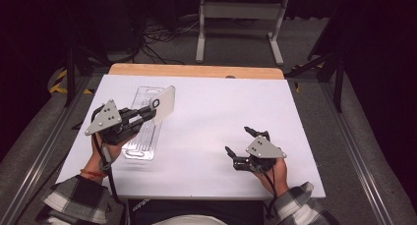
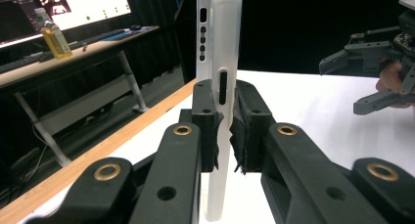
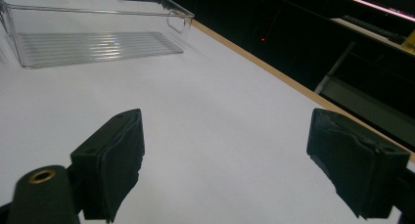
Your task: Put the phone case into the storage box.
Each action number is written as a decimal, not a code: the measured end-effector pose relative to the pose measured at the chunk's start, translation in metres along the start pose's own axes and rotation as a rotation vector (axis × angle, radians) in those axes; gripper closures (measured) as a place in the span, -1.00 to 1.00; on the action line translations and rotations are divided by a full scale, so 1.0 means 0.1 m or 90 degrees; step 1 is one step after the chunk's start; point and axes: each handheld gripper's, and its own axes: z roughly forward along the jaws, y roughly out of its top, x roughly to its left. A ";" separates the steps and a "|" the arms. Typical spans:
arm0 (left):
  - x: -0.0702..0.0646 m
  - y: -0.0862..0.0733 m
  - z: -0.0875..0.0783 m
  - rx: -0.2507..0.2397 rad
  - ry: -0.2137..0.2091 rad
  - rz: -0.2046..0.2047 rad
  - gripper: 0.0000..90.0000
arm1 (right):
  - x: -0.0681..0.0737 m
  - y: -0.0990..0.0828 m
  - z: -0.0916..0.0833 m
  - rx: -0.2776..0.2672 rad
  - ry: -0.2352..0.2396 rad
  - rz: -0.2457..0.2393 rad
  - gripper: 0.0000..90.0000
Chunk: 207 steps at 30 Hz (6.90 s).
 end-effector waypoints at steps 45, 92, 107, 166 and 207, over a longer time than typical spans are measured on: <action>0.31 -0.23 -0.06 0.023 0.006 -0.033 0.81 | 0.03 -0.02 0.06 0.018 0.015 -0.009 -0.68; 1.06 -0.54 0.36 0.097 0.033 -0.081 0.81 | 0.03 -0.02 0.08 0.026 0.014 -0.013 -0.65; 1.22 -0.64 0.57 0.097 0.017 -0.097 0.81 | 0.04 -0.06 0.13 0.049 0.009 -0.026 -0.64; 1.35 -1.00 0.84 0.239 0.219 -0.065 0.81 | 0.09 -0.11 0.21 0.092 0.024 -0.056 -0.64; 1.32 -0.94 0.76 0.203 0.193 -0.106 0.89 | 0.09 -0.11 0.20 0.091 0.028 -0.049 -0.59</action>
